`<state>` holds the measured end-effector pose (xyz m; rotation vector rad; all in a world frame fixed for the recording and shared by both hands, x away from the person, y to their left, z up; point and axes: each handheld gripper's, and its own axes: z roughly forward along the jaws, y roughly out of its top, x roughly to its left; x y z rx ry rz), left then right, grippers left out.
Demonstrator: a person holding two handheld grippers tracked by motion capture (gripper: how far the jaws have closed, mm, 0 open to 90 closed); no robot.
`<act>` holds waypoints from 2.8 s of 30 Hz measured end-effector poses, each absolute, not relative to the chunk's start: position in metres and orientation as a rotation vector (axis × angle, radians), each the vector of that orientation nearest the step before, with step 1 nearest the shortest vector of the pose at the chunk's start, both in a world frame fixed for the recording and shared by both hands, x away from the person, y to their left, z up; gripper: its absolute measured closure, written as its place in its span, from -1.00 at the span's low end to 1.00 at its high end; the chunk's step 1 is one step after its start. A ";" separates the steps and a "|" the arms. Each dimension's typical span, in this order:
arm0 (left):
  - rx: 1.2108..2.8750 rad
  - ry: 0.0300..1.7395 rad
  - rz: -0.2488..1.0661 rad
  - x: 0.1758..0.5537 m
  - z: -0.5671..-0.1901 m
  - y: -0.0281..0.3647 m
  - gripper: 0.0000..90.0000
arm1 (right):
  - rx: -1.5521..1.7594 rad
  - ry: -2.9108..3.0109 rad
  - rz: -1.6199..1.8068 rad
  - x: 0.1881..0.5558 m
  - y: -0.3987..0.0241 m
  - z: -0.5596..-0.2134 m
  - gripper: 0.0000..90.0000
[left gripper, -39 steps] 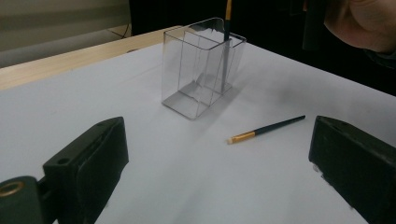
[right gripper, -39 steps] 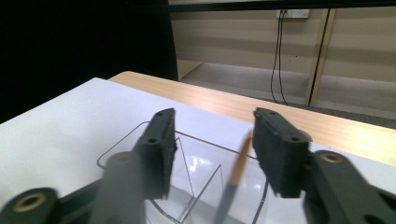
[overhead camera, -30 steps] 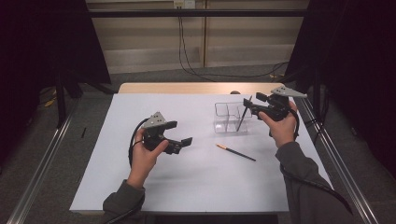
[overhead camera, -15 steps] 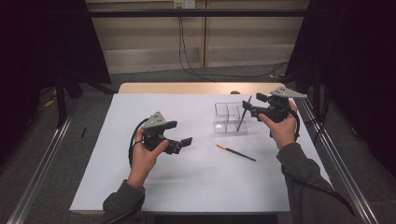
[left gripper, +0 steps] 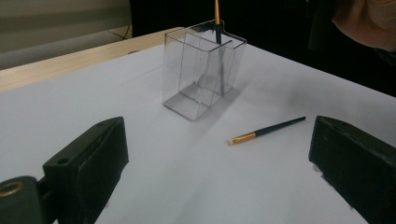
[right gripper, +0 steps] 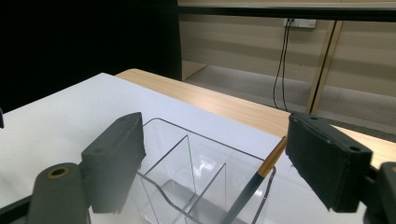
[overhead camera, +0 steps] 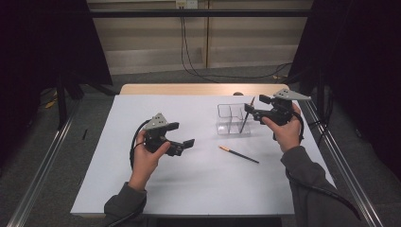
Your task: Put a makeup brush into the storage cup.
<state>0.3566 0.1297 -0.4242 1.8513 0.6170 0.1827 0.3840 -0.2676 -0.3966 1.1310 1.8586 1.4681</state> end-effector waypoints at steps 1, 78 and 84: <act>1.849 0.619 0.182 0.357 -0.424 0.130 -0.90 | 1.131 1.861 1.471 0.384 -0.267 -0.397 -0.58; 1.861 0.619 0.169 0.362 -0.429 0.131 -0.90 | 1.029 2.067 1.501 0.360 -0.243 -0.413 -0.70; 1.865 0.609 0.168 0.362 -0.428 0.129 -0.90 | 1.029 2.064 1.495 0.359 -0.242 -0.411 -0.71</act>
